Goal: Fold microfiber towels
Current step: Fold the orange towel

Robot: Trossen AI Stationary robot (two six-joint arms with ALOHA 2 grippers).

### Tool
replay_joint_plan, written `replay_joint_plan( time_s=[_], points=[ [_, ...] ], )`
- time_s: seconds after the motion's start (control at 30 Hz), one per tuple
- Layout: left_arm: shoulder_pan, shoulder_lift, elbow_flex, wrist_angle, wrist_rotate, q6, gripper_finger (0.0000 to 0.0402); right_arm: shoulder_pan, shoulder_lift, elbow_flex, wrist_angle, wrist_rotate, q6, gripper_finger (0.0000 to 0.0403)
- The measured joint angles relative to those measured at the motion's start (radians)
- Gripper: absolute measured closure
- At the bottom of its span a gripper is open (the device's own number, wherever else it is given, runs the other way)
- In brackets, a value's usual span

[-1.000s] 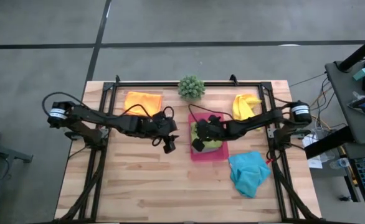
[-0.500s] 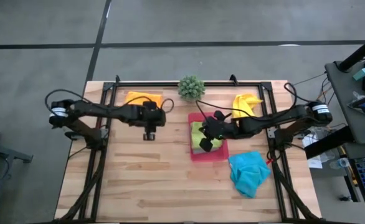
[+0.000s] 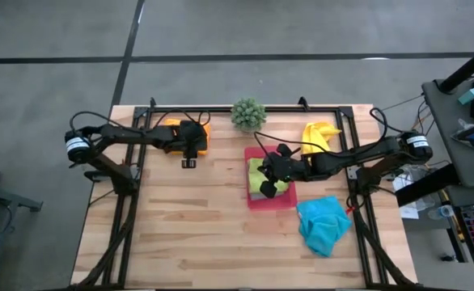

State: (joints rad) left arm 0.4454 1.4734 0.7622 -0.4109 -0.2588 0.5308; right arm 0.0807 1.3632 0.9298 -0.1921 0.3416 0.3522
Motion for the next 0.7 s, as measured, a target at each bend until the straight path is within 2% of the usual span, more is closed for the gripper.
replay_joint_plan(
  time_s=[0.3,0.7],
  points=[
    [0.000,0.000,-0.001,-0.058,0.017,-0.030,0.0253,0.000,0.001,-0.001,0.000,0.000,0.005,0.0394],
    [0.009,0.000,-0.017,0.003,0.019,-0.051,0.0261,0.000,0.001,-0.001,0.019,0.000,0.005,0.0394]
  ],
)
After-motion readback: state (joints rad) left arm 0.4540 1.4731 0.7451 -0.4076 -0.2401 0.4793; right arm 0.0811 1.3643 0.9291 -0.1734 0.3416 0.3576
